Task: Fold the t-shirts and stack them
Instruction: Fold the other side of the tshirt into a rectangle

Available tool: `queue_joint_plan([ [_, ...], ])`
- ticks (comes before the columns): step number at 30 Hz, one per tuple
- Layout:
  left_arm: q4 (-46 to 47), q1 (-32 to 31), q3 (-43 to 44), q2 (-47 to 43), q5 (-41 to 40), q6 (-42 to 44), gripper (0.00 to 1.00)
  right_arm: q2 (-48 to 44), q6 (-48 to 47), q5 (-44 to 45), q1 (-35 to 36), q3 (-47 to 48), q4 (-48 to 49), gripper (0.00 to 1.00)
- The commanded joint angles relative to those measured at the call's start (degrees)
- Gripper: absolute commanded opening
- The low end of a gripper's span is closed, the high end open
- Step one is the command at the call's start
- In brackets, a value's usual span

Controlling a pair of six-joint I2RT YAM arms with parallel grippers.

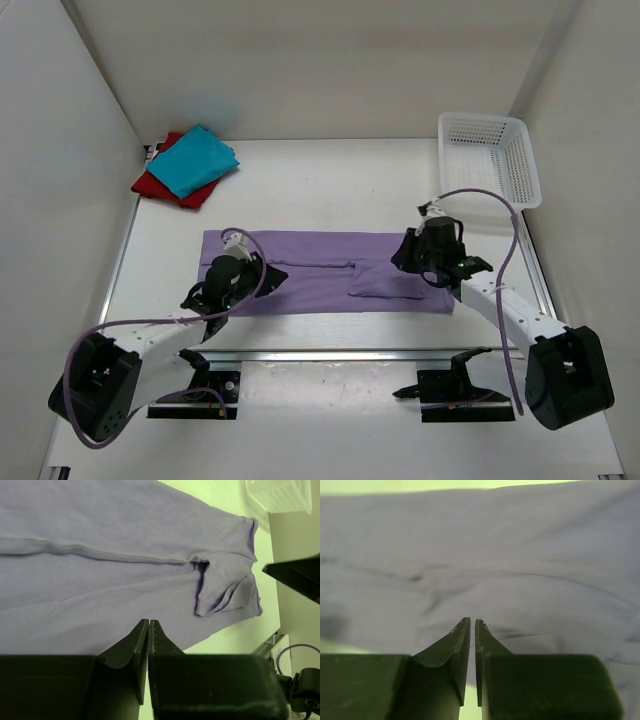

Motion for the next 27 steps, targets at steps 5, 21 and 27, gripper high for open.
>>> queue_joint_plan([
  [5,2.38,-5.71,7.24,9.11,0.47,2.76,0.16,0.16,1.84,1.82,-13.11,-9.82,6.42,0.13],
  [21,8.45,-10.03,11.38,23.71,4.86,2.14,0.15,-7.03,1.75,-5.13,-12.43,-14.05,4.52,0.0],
  [27,8.27,-8.1,12.34,23.36,5.04,2.23,0.15,-15.03,2.45,-6.09,-8.04,-14.76,-5.84,0.0],
])
